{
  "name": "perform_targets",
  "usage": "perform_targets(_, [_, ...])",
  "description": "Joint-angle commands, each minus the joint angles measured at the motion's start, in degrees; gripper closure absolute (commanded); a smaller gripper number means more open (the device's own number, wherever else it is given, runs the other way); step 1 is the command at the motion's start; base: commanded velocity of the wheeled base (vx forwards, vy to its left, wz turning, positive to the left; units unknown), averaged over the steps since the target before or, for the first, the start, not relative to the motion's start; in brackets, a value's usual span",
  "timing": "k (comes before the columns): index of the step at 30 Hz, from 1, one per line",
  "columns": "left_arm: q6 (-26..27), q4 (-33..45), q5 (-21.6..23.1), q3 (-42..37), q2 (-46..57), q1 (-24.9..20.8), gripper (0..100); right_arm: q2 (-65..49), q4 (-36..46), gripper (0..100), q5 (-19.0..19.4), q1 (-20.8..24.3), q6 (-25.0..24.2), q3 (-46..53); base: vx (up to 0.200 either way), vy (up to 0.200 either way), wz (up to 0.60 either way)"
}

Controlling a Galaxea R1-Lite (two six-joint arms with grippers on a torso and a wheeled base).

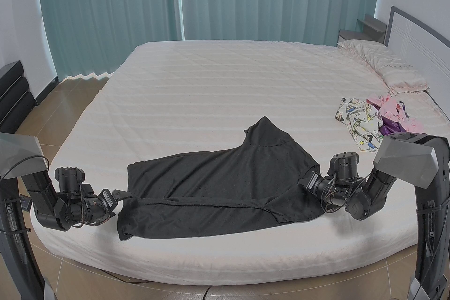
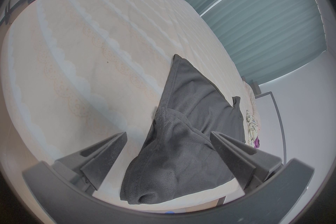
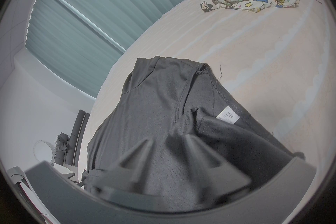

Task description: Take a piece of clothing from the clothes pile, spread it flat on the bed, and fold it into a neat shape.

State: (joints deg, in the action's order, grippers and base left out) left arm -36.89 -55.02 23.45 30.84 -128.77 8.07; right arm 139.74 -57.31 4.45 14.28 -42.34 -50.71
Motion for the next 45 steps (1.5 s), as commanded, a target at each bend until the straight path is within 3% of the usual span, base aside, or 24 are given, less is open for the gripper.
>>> perform_targets(1, [-0.03, 0.0, 0.01, 0.01, -0.08, 0.02, 0, 1.76, 0.09, 100, 0.74, -1.36, -0.03, -1.32, 0.0, 0.0, 0.0])
perform_targets(24, [-0.03, -0.09, 0.01, 0.01, -0.08, 0.02, 0, 1.68, -0.88, 100, 1.0, -3.55, -0.38, -5.89, 0.0, 0.0, 0.0])
perform_targets(28, [-0.03, -0.09, -0.08, 0.01, -0.08, 0.02, 0, 0.27, -0.7, 100, 2.76, -4.34, -0.38, -3.25, 0.0, 0.0, 0.0])
perform_targets(29, [-0.03, -0.09, -0.08, 0.01, -0.08, 0.02, 0, 0.27, -0.7, 0, 3.11, -4.34, -0.38, -3.08, 0.0, 0.0, 0.0])
perform_targets(36, [0.06, -0.09, -0.08, 0.01, -0.08, 0.02, 0, -1.93, -0.61, 0, 12.43, -6.19, 0.06, 0.44, 0.0, 0.0, 0.0])
perform_targets(45, [0.06, -0.09, -0.08, -0.08, -0.08, 0.02, 0, 0.71, 1.76, 0, 12.86, -6.54, 3.58, -1.67, 0.0, 0.0, 0.0])
